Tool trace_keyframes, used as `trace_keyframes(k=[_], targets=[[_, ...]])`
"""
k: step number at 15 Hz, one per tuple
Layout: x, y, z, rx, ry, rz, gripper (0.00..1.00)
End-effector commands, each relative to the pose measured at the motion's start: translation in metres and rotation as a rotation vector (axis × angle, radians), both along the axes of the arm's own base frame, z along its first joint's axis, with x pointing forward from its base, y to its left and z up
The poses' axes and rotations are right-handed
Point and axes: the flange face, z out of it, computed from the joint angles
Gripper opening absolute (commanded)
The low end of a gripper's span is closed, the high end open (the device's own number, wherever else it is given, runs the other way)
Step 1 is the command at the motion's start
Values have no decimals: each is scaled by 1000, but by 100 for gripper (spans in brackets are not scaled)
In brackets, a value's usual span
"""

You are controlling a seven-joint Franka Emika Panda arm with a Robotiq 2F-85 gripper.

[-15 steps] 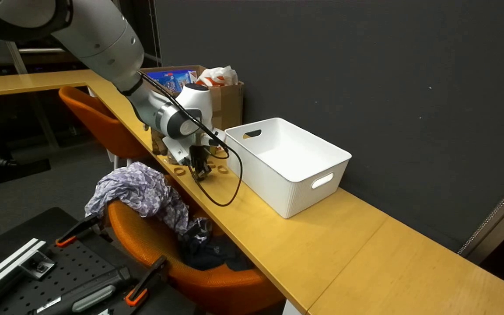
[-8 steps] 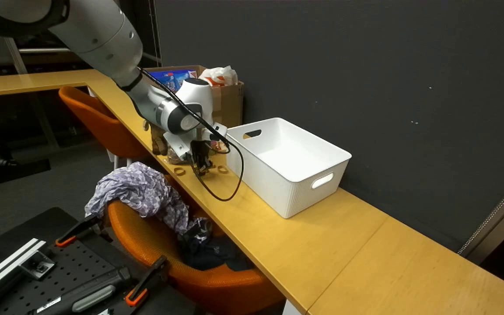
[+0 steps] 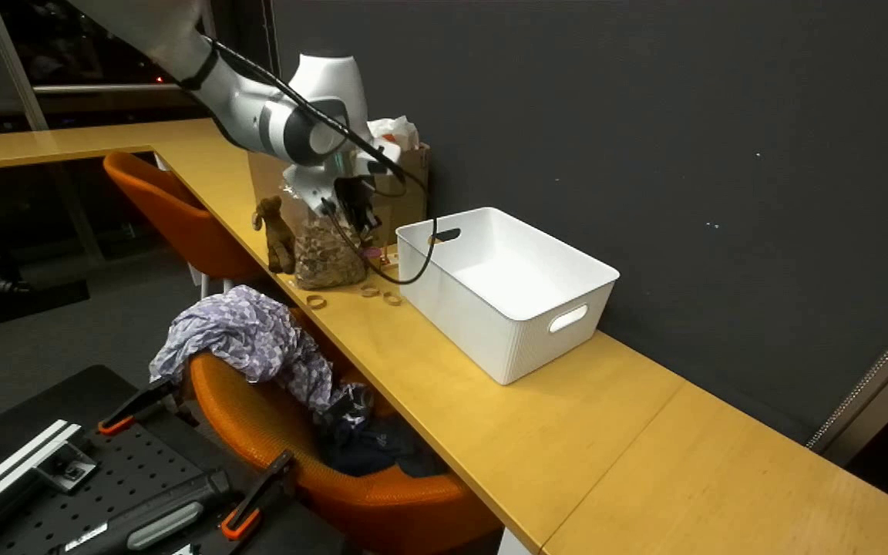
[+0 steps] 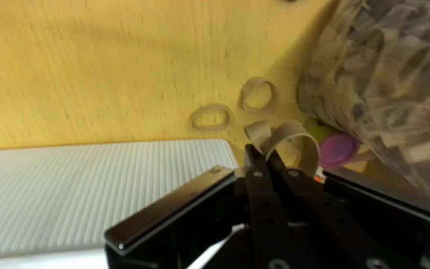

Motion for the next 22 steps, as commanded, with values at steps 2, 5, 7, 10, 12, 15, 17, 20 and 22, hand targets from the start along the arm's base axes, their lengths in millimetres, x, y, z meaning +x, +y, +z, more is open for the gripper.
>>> trace_keyframes(k=[2,5,7,10,12,15,17,20,22], targets=[[-16,25,95,-39,-124,37,1],[-13,51,125,-49,-173,79,1],[-6,69,128,-41,-183,105,1],[10,95,122,-27,-179,132,1],[22,115,118,-21,-177,148,1],[40,142,107,-2,-159,154,1],[44,160,102,1,-138,138,1],[39,180,101,3,-107,95,1],[33,188,105,7,-88,61,1]])
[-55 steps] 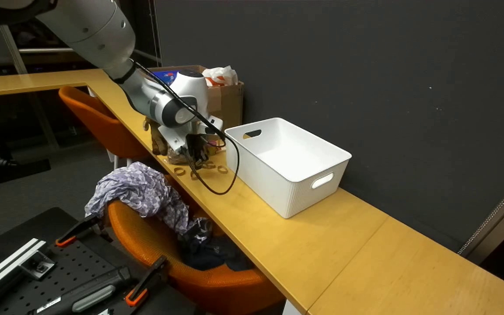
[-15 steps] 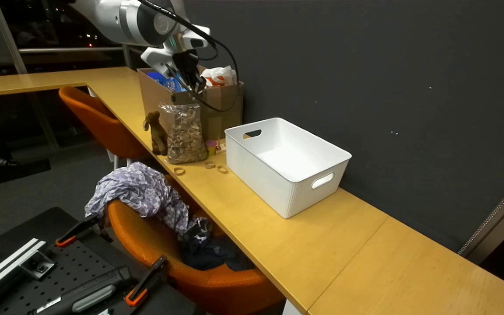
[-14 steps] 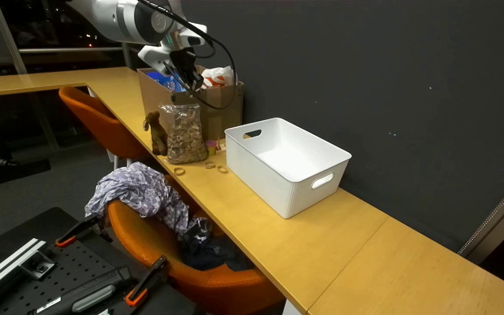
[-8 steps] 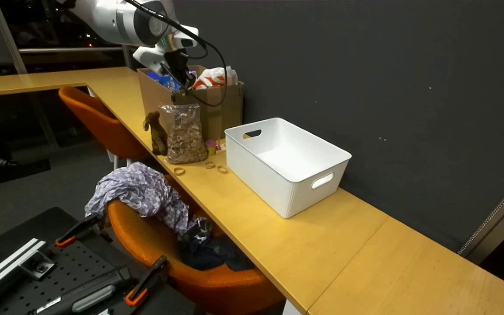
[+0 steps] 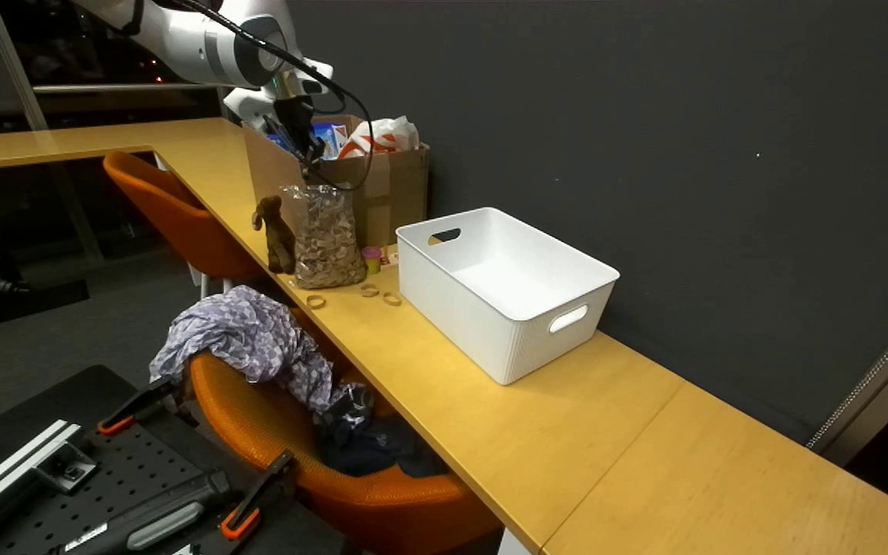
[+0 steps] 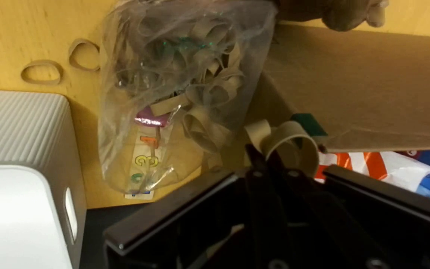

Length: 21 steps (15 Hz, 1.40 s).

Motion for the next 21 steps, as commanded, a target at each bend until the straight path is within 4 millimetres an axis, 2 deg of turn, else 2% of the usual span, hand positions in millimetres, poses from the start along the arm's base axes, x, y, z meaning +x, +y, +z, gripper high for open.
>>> trace_keyframes(k=[1,3,5,10,13,17,21], targets=[[-4,14,16,-9,25,-72,1],[-5,13,21,-7,33,-110,1],[-1,2,19,-6,48,-159,1],[11,-42,1,-22,96,-270,1],[22,-58,-14,-25,101,-276,1],[30,-54,-21,-35,96,-264,1],[30,-32,-21,-31,97,-244,1]])
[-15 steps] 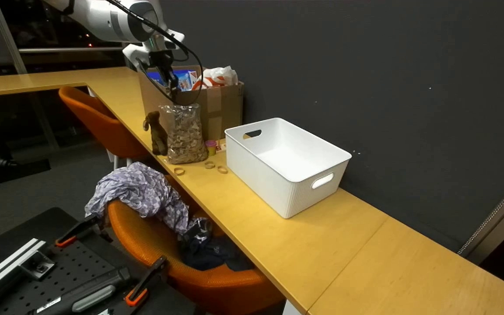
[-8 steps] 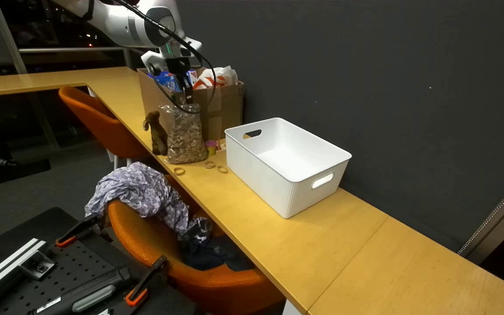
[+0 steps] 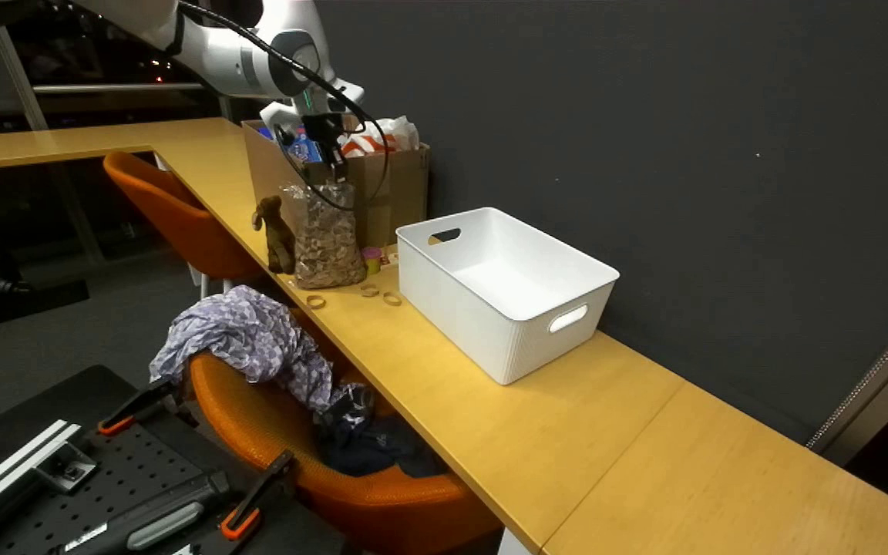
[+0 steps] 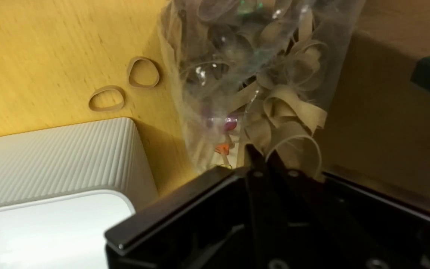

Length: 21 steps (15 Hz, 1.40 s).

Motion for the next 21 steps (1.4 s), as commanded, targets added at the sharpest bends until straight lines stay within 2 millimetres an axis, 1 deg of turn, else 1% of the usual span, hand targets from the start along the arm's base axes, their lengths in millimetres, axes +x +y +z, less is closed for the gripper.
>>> trace_keyframes(k=[1,5,6,7,8,9,10,12,14,15,17,18,19,21], targets=[[0,22,6,-15,21,18,1],[-13,30,6,-20,60,7,1],[-13,29,6,-19,61,2,13],[-12,27,7,-19,55,-5,30],[-11,25,9,-18,50,-10,36],[-10,23,10,-14,45,-13,44],[-10,22,13,-12,37,-11,51],[-9,18,26,-13,14,-14,66],[-12,12,47,-26,-16,-18,81],[-17,4,64,-48,-32,-25,87],[-25,-15,85,-73,-33,-36,99],[-30,-25,93,-70,-30,-43,100],[-33,-38,95,-70,-30,-51,100],[-36,-66,86,-64,-12,-74,100]])
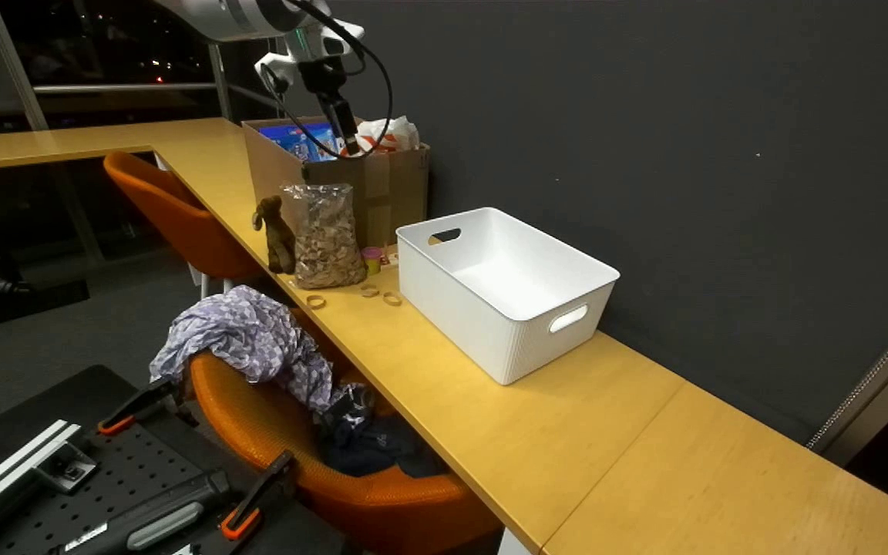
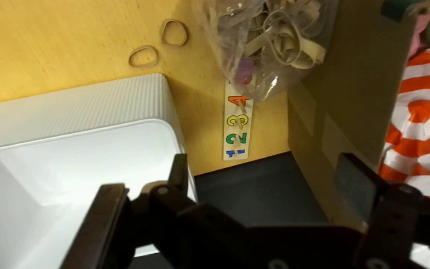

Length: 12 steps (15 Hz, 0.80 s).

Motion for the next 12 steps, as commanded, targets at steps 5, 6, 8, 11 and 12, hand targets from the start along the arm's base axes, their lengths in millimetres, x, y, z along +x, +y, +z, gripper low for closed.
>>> trace_keyframes(k=[5,6,8,11,12], targets=[[-15,-104,-80,25,129,-52,100],[-14,-114,-97,22,141,-52,100],[-9,-125,-131,23,159,-38,100],[-5,-112,-173,50,188,48,100],[-6,-103,-187,58,196,83,100]])
